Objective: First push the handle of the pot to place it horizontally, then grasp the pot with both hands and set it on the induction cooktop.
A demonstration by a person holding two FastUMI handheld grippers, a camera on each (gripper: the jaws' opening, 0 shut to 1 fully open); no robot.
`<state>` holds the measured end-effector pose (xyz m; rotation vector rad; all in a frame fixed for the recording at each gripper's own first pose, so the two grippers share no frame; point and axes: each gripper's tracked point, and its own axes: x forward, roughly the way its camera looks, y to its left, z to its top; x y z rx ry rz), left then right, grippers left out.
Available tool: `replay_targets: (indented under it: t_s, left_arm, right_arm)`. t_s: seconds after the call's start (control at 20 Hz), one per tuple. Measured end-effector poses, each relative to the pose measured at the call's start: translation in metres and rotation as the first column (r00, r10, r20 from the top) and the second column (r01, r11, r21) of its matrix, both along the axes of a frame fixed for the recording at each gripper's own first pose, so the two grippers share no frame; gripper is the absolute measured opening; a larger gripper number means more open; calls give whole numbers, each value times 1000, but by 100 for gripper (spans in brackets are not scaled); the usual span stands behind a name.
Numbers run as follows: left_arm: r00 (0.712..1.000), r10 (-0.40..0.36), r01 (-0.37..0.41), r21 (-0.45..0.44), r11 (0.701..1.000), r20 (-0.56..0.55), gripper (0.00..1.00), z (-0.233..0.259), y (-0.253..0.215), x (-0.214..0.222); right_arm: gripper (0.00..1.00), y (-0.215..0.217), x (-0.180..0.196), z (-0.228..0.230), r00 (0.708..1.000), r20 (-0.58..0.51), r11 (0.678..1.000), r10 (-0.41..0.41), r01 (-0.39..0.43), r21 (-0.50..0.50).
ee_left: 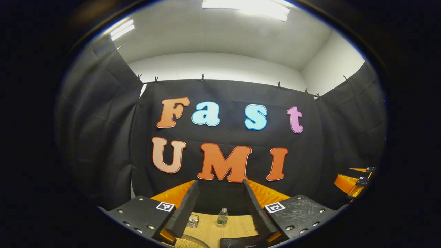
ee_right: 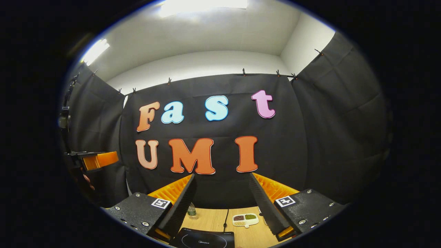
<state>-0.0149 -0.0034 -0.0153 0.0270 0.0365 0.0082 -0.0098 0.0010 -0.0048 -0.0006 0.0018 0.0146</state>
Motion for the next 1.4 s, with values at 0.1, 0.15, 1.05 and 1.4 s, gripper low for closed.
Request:
replay_targets:
  t_s: [0.1, 0.15, 1.05, 1.4]
  left_arm:
    - [1000, -7, 8, 11, 1000, -29, 78, -11, 0, -1]
    - [999, -10, 11, 21, 1000, -47, 80, -18, 1, -2]
    - [745, -23, 172, 158, 972, -666, 4, -248, 29, -69]
    - [498, -11, 207, 106, 973, -867, 3, -328, 65, -141]
  right_arm:
    - [95, 1, -1, -4, 1000, -7, 1000, 3, -3, 0]
    - [95, 3, 0, -6, 1000, -11, 1000, 6, -6, 4]
    - [95, 12, 8, -58, 996, -87, 1000, 14, -14, -2]
    - [95, 2, 12, -83, 991, -133, 1000, -21, 20, -4]
